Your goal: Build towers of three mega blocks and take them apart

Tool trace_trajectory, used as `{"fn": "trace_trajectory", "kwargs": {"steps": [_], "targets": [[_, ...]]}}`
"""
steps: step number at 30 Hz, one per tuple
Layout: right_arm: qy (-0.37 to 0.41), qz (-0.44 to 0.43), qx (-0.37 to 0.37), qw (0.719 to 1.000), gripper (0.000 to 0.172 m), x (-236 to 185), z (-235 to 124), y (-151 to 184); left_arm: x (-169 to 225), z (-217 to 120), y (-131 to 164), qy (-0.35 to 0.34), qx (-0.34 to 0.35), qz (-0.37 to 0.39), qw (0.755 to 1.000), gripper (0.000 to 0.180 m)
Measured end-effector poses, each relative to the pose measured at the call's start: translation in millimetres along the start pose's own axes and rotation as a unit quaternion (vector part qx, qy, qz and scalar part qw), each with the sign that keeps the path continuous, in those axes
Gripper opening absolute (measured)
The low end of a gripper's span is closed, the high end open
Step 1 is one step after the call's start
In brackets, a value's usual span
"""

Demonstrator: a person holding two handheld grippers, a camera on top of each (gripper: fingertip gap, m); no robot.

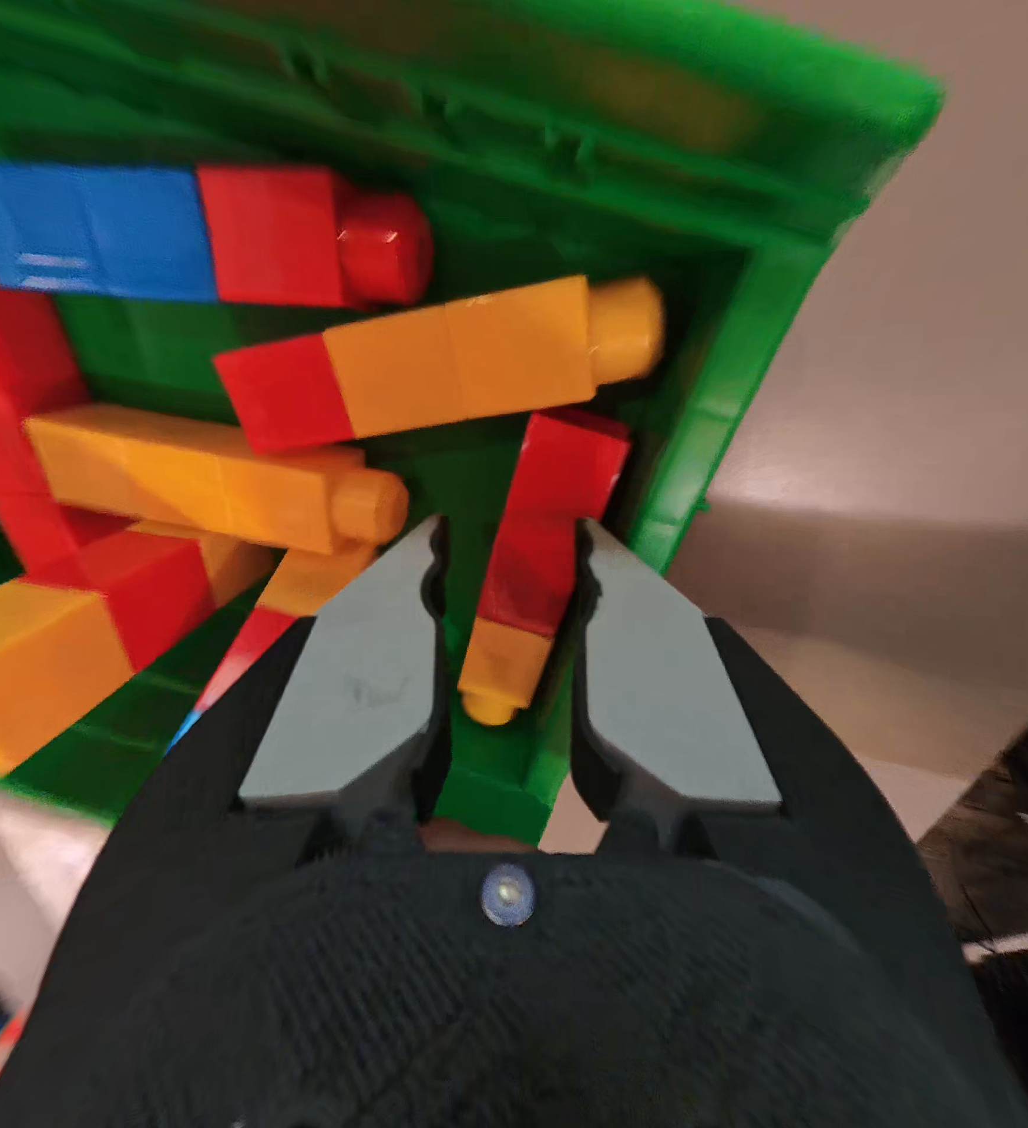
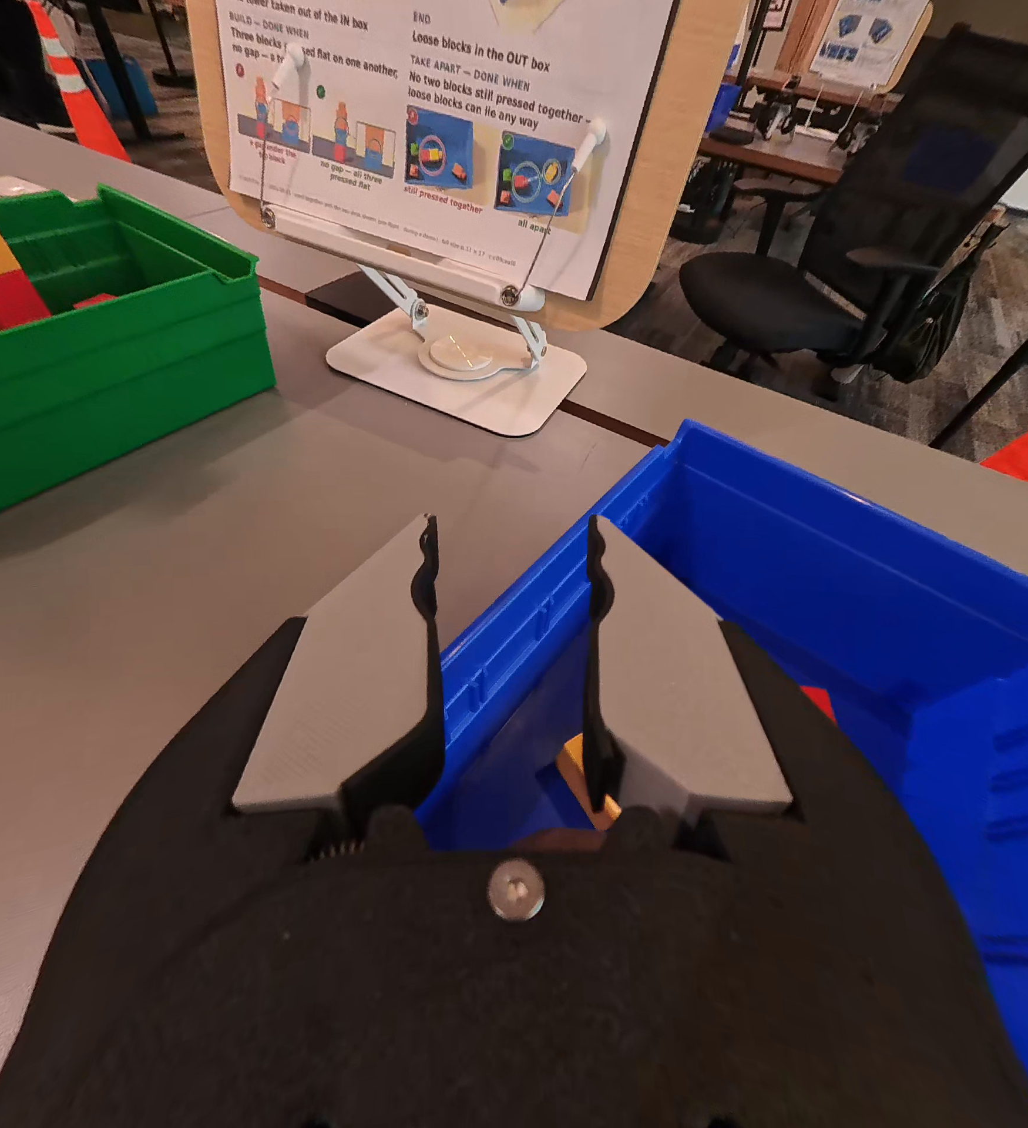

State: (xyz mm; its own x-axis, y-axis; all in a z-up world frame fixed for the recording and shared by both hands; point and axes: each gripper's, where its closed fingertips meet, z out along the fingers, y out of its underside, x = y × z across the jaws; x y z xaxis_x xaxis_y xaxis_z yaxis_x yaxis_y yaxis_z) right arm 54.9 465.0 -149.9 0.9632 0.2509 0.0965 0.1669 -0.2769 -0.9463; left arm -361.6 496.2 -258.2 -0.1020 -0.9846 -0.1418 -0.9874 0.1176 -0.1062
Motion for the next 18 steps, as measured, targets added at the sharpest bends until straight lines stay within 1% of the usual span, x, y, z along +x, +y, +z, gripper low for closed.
{"fn": "trace_trajectory", "kwargs": {"steps": [2, 5, 7, 8, 9, 10, 11, 12, 13, 14, 16, 18], "targets": [[-0.003, 0.005, 0.000, 1.000, 0.046, 0.3, -0.2, 0.3, 1.6, 1.5, -6.3, 0.026, 0.016, -0.014, 0.999, 0.047], [-0.010, 0.018, -0.004, 1.000, 0.047, 1.0, 1.1, 2.8, 4.5, 3.7, -6.6, 0.070, 0.012, -0.029, 0.997, 0.042], [-0.011, 0.022, -0.001, 1.000, 0.047, 1.9, 0.7, 2.4, -7.8, 6.1, -6.3, 0.066, 0.007, -0.041, 0.997, 0.063], [-0.010, 0.023, 0.001, 1.000, 0.047, 2.6, 0.1, 1.7, -13.2, 6.5, -7.2, 0.059, 0.007, -0.048, 0.997, 0.055], [-0.010, 0.024, 0.003, 1.000, 0.046, 3.1, -0.3, 1.3, -23.0, 6.5, -7.4, 0.031, 0.007, -0.044, 0.999, 0.042], [-0.010, 0.024, 0.003, 1.000, 0.046, 3.5, -0.6, 1.2, -40.4, 6.9, -3.6, -0.028, -0.003, -0.029, 0.999, 0.029], [-0.010, 0.025, 0.003, 1.000, 0.046, 3.9, -0.5, 1.2, -56.2, 7.2, 4.0, -0.084, -0.024, -0.012, 0.996, 0.028], [-0.011, 0.027, 0.003, 1.000, 0.046, 4.0, -0.3, 1.6, -61.4, 9.2, 11.9, -0.105, -0.045, -0.005, 0.993, 0.028], [-0.012, 0.027, 0.001, 1.000, 0.047, 3.7, 0.0, 2.2, -55.6, 12.3, 17.3, -0.088, -0.055, -0.012, 0.995, 0.030], [-0.013, 0.027, 0.000, 1.000, 0.047, 3.5, 0.2, 2.6, -46.6, 13.3, 17.5, -0.062, -0.048, -0.022, 0.997, 0.039], [-0.014, 0.025, -0.001, 1.000, 0.047, 2.7, 0.3, 2.5, -35.7, 5.3, 5.7, -0.036, 0.004, -0.034, 0.999, 0.033], [-0.016, 0.023, -0.002, 1.000, 0.047, 0.8, 0.3, 2.3, -35.0, -6.0, -8.6, -0.038, 0.057, -0.046, 0.997, 0.036]]}}
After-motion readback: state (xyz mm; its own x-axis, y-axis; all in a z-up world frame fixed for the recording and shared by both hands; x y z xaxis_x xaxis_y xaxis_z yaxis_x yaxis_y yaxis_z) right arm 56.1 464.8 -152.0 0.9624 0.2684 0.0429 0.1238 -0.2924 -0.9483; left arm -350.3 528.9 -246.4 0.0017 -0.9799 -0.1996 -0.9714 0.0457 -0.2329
